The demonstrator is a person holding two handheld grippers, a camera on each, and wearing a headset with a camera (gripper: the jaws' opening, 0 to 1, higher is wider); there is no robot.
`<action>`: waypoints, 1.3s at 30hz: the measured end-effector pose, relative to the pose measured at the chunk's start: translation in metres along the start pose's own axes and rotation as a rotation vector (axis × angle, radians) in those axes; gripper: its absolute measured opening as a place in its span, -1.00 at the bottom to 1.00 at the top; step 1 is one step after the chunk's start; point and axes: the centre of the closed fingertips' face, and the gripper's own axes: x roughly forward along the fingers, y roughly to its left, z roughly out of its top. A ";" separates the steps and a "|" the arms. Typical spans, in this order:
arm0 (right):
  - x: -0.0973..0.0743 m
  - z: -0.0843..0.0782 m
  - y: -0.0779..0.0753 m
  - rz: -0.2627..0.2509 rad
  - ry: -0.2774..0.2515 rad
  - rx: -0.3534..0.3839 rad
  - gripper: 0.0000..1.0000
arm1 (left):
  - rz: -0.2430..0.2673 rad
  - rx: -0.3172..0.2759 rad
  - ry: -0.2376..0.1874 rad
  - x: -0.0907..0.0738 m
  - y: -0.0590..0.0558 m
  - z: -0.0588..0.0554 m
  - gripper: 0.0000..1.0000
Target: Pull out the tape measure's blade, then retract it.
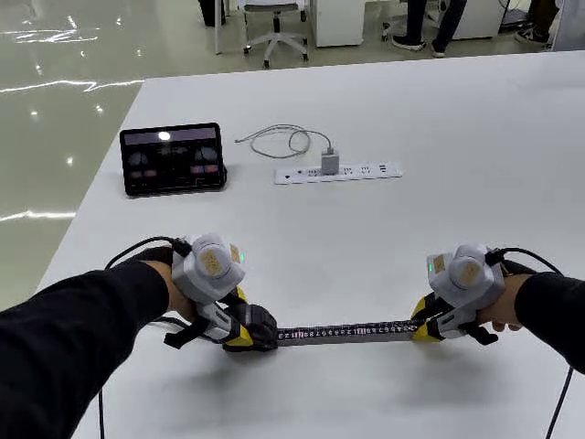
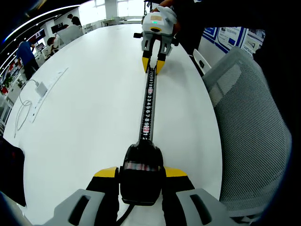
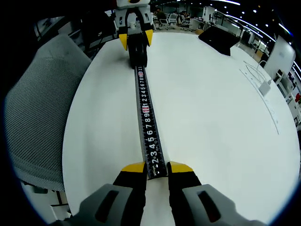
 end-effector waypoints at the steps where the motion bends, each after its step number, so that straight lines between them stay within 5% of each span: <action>1: 0.000 0.000 0.000 -0.001 0.001 0.001 -0.74 | 0.003 -0.001 0.000 0.000 0.000 0.000 -0.38; 10: 0.001 0.001 -0.002 0.012 0.053 -0.027 -0.72 | 0.001 0.027 0.031 0.001 0.000 0.001 -0.38; 17: -0.002 0.007 -0.007 -0.035 0.036 -0.022 -0.37 | 0.004 0.028 0.034 0.000 0.001 0.000 -0.38; 26: -0.009 0.005 0.001 -0.006 0.017 0.043 -0.11 | 0.004 -0.003 0.045 -0.002 0.002 -0.005 -0.35; 33: -0.012 -0.003 0.007 0.003 0.031 0.038 0.13 | 0.045 -0.029 0.045 -0.006 0.009 -0.008 -0.06; 39: -0.014 -0.006 0.007 0.001 0.039 0.034 0.16 | 0.062 -0.058 -0.001 -0.008 0.011 -0.004 0.19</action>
